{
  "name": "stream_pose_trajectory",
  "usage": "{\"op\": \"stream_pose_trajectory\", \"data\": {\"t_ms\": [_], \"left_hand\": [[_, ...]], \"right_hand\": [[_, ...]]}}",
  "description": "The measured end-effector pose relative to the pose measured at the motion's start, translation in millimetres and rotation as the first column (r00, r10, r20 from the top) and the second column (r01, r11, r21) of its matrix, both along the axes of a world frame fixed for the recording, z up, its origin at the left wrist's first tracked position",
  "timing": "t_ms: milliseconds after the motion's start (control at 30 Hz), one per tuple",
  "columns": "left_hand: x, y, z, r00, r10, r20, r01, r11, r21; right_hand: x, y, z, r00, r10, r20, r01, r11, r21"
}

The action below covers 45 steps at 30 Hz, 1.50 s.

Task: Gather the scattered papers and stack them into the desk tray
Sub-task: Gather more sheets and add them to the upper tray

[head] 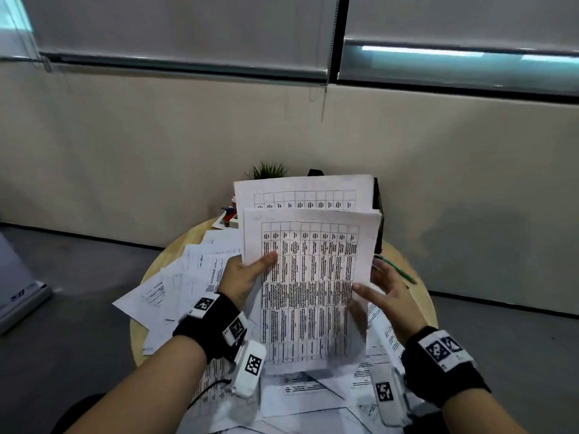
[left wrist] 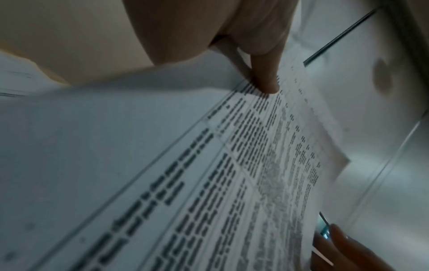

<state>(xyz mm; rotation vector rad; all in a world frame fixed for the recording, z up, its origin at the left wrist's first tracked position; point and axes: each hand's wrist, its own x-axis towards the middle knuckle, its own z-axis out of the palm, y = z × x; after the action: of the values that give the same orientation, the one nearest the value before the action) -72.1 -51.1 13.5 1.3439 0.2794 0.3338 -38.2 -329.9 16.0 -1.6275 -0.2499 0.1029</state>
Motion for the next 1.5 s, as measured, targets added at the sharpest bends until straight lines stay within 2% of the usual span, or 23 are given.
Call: {"op": "stream_pose_trajectory", "data": {"t_ms": [67, 133, 300, 367, 433, 567, 667, 733, 867, 1033, 1200, 1300, 1400, 1500], "left_hand": [[-1.1, -3.1, 1.1, 1.0, -0.011, 0.018, 0.011, 1.0, 0.001], [-9.9, -14.6, 21.3, 0.997, -0.04, 0.072, 0.041, 0.999, -0.013], [-15.5, -28.2, 65.1, 0.967, -0.017, 0.253, 0.02, 1.0, -0.008], [-14.8, -30.1, 67.0, 0.963, -0.023, 0.267, 0.015, 0.999, 0.033], [-16.4, -29.5, 58.1, 0.972, -0.039, 0.23, 0.024, 0.997, 0.07], [-19.4, -25.2, 18.0, 0.996, -0.073, 0.045, 0.071, 0.996, 0.054], [-19.6, -24.3, -1.8, 0.996, -0.046, -0.08, 0.05, 0.998, 0.039], [-19.7, -25.7, 1.6, 0.998, -0.009, -0.059, 0.013, 0.998, 0.063], [-19.5, -24.0, 5.5, 0.998, -0.052, -0.017, 0.053, 0.996, 0.072], [-23.7, -28.0, -45.8, 0.969, -0.062, -0.238, 0.091, 0.989, 0.115], [-22.1, -34.2, -42.0, 0.974, -0.099, -0.202, 0.132, 0.978, 0.158], [-21.7, -32.7, -33.4, 0.975, -0.141, -0.171, 0.164, 0.978, 0.126], [-20.8, -16.6, -43.4, 0.963, -0.096, -0.251, 0.134, 0.981, 0.137], [-16.0, 4.6, -70.0, 0.935, -0.023, -0.353, 0.127, 0.954, 0.273]], "right_hand": [[-3.0, 3.2, -4.6, 0.996, 0.06, -0.07, -0.05, 0.989, 0.138], [-4.7, 8.2, 3.0, 0.995, 0.068, -0.07, -0.051, 0.974, 0.222], [-5.9, 19.8, 37.0, 0.998, -0.012, 0.067, -0.011, 0.941, 0.338], [-9.9, 25.7, 42.7, 0.993, -0.003, 0.116, -0.034, 0.948, 0.318], [-14.9, 30.2, 39.4, 0.993, 0.002, 0.12, -0.034, 0.964, 0.264], [-18.4, 33.9, 15.0, 1.0, -0.024, 0.011, 0.021, 0.979, 0.205], [-20.8, 38.3, 3.0, 0.998, -0.055, -0.039, 0.06, 0.988, 0.144], [-21.4, 40.1, 6.4, 0.997, -0.068, -0.033, 0.072, 0.987, 0.144], [-20.2, 37.5, 10.3, 0.995, -0.098, -0.012, 0.098, 0.984, 0.151], [-32.5, 37.7, -27.8, 0.987, -0.055, -0.151, 0.043, 0.996, -0.077], [-34.5, 35.3, -26.0, 0.971, -0.143, -0.192, 0.141, 0.99, -0.025], [-30.2, 21.9, -22.2, 0.956, -0.229, -0.182, 0.231, 0.973, -0.012], [-26.9, -2.6, -28.1, 0.929, -0.309, -0.203, 0.312, 0.95, -0.021], [-25.3, -30.7, -46.4, 0.88, -0.409, -0.239, 0.416, 0.909, -0.023]]}}
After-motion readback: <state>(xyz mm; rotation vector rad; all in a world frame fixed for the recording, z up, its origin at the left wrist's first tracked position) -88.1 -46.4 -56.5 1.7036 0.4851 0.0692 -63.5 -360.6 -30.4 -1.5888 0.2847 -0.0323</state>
